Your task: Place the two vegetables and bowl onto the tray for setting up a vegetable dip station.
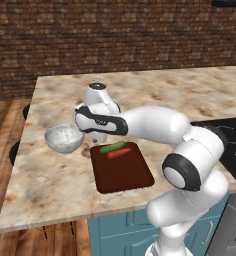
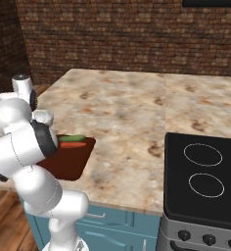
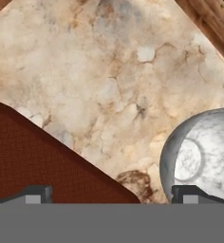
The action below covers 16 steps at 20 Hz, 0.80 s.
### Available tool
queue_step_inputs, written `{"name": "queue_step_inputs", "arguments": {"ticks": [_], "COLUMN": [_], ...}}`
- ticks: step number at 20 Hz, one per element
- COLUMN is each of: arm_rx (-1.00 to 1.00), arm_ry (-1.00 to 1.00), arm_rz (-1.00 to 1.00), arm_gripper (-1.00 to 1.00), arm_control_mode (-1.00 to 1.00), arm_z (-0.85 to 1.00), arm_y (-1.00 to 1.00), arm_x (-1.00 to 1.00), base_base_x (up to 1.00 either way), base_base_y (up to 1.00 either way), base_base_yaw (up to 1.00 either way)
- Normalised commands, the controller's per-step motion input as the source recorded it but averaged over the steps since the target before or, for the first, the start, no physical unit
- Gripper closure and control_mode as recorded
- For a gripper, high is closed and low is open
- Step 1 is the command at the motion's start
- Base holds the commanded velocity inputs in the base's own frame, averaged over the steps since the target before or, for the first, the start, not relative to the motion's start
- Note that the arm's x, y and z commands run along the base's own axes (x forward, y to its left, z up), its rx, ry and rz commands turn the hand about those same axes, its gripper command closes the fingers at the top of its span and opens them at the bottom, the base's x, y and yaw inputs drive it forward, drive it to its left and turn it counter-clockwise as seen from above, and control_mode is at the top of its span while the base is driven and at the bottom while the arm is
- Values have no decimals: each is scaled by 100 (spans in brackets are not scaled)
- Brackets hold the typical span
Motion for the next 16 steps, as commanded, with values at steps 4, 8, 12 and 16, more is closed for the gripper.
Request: {"name": "queue_step_inputs", "arguments": {"ticks": [4, 8, 12, 16], "arm_rx": [0, 0, 0, 0], "arm_ry": [-4, 0, 0, 0], "arm_rz": [2, 1, 0, 0], "arm_gripper": [-100, -100, -100, -100], "arm_control_mode": [-100, -100, -100, -100], "arm_z": [-17, -6, -3, -5], "arm_y": [6, 12, 31, 35], "arm_x": [32, 29, 27, 24], "base_base_x": [0, 0, 0, 0], "base_base_y": [0, 0, 0, 0], "base_base_yaw": [0, 0, 0, 0]}}
